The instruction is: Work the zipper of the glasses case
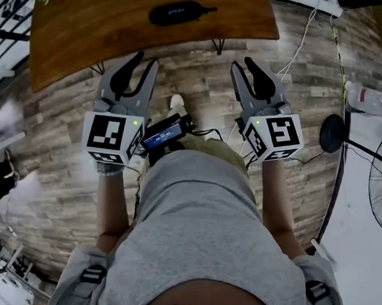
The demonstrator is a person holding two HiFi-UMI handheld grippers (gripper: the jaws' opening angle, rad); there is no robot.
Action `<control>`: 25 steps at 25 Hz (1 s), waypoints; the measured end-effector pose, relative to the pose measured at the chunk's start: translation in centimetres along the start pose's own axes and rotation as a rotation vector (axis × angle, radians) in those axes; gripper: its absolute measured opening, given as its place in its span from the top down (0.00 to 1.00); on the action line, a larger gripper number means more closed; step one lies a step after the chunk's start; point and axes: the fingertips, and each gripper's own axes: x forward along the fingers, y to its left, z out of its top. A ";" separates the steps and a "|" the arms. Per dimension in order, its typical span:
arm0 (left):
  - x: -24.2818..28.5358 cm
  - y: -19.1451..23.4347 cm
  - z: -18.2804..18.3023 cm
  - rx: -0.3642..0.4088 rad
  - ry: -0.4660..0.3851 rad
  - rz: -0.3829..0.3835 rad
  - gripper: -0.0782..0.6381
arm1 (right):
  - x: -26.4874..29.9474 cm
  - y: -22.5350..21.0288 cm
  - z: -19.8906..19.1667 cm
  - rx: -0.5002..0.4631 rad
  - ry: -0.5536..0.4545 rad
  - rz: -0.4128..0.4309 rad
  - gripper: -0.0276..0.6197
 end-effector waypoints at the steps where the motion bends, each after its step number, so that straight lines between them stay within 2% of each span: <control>1: 0.4 0.7 -0.1 -0.002 0.003 -0.003 0.74 | 0.8 0.0 0.1 0.001 0.004 -0.001 0.79; 8: 3.7 3.9 -0.2 0.002 0.031 -0.031 0.72 | 5.0 -0.9 0.4 0.017 0.031 -0.013 0.79; 17: 6.4 4.9 -0.6 0.028 0.057 -0.067 0.71 | 6.9 -2.2 -0.1 0.038 0.065 -0.034 0.79; 25: 8.5 6.3 -2.2 0.029 0.110 -0.080 0.70 | 9.4 -2.1 -1.2 0.021 0.109 0.005 0.79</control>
